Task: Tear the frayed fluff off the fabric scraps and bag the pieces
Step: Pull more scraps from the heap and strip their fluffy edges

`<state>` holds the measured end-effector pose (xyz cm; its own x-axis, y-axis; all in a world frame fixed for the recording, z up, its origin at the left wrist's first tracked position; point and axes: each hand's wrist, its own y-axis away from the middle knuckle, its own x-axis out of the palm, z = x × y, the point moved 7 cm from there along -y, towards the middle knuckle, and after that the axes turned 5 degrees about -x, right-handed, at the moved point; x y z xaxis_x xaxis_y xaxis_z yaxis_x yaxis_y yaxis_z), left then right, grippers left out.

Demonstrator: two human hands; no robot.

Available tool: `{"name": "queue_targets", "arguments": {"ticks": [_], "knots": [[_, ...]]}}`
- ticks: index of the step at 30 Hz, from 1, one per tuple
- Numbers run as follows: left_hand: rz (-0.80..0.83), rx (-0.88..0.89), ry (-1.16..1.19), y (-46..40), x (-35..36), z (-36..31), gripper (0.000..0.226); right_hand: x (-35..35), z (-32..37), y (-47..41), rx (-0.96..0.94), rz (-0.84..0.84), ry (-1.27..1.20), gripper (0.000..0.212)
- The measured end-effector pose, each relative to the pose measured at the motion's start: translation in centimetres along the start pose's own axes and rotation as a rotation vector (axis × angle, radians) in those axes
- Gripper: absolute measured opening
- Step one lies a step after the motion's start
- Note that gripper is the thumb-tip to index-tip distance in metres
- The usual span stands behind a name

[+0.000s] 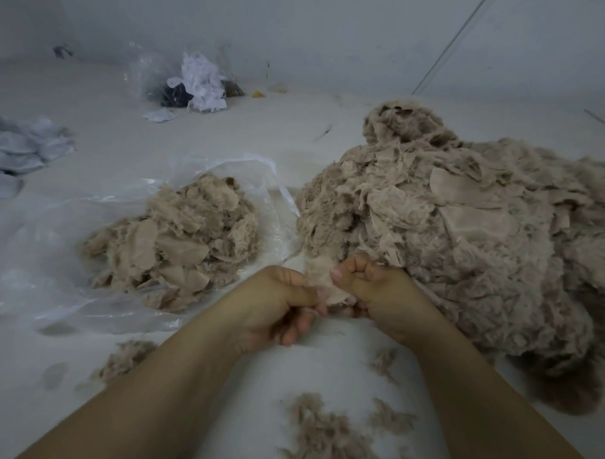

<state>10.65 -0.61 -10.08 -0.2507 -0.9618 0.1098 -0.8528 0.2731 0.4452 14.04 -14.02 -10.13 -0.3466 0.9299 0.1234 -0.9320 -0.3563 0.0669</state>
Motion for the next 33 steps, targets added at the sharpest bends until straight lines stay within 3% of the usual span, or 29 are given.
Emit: {"name": "queue_targets", "arguments": {"ticks": [4,7,9,12,17,24,33], "knots": [[-0.408,0.272,0.365,-0.5,-5.1,-2.9,0.024,-0.4,-0.2,-0.3,0.023,-0.054,-0.009,0.033],[-0.539,0.412,0.480,-0.7,-6.7,-4.3,0.021,-0.1,-0.1,-0.3,0.020,-0.014,0.014,0.041],[-0.531,0.401,0.456,-1.4,-5.9,-4.4,0.023,0.1,-0.1,-0.3,0.019,0.015,0.008,0.039],[-0.517,0.299,0.102,-3.0,-3.6,-3.9,0.018,0.1,-0.3,-0.3,0.046,0.027,-0.028,0.024],[-0.506,0.266,-0.267,-5.1,-1.4,-3.6,0.026,-0.1,-0.2,-0.2,0.028,-0.006,-0.031,0.031],[-0.433,0.259,-0.366,-5.2,-0.5,-2.3,0.021,-0.2,0.3,-0.4,-0.025,-0.011,-0.048,0.024],[-0.283,0.252,-0.125,-3.8,0.5,-1.7,0.021,-0.1,0.1,-0.4,-0.008,0.023,-0.048,0.028]]}}
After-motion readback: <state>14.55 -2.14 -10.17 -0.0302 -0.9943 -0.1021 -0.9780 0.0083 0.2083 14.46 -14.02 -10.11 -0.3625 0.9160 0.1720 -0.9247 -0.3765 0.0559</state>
